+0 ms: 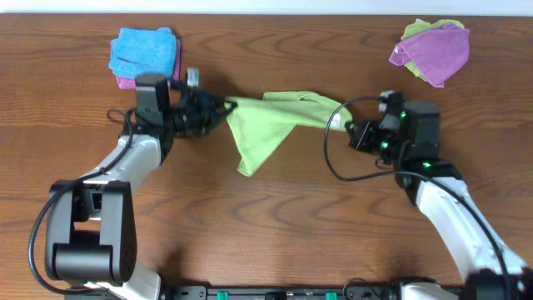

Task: Fold the cloth
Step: 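Lift the cloth and pull it toward the far side, stretching it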

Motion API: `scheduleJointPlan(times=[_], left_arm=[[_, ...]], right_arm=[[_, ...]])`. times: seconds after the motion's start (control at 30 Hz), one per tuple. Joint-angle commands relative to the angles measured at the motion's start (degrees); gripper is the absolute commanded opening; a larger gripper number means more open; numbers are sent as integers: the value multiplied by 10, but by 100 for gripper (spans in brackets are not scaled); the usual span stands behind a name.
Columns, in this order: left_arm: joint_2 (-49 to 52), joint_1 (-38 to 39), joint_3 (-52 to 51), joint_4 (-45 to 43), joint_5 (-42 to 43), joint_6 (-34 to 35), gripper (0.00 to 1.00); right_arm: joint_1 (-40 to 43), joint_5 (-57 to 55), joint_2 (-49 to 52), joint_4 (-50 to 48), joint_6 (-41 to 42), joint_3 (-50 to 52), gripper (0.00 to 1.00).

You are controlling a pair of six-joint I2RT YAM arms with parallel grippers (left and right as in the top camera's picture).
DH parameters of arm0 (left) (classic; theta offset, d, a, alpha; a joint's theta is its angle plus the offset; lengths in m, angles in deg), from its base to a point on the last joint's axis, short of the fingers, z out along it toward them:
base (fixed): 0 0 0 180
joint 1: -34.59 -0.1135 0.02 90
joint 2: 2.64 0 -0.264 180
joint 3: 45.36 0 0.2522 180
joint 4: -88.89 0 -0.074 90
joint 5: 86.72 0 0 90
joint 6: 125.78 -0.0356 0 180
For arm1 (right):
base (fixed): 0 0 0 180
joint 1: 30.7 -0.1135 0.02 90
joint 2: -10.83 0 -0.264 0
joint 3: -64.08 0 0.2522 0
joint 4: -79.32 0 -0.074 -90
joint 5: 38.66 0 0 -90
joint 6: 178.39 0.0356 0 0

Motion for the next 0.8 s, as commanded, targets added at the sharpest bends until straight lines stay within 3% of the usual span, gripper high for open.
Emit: scheduleJointPlan(times=[0.0, 0.23, 0.43, 0.77], left_arm=[[3, 2, 52, 1, 2, 23, 6], [4, 3, 116, 1, -78, 27, 6], [19, 13, 136, -2, -154, 20, 6], [141, 19, 274, -5, -163, 16, 6]], right_arm=[[-7, 14, -15, 2, 24, -33, 1], [-17, -31, 8, -4, 26, -110, 1], [-17, -36, 98, -19, 11, -196, 1], [-16, -41, 242, 16, -38, -385, 1]])
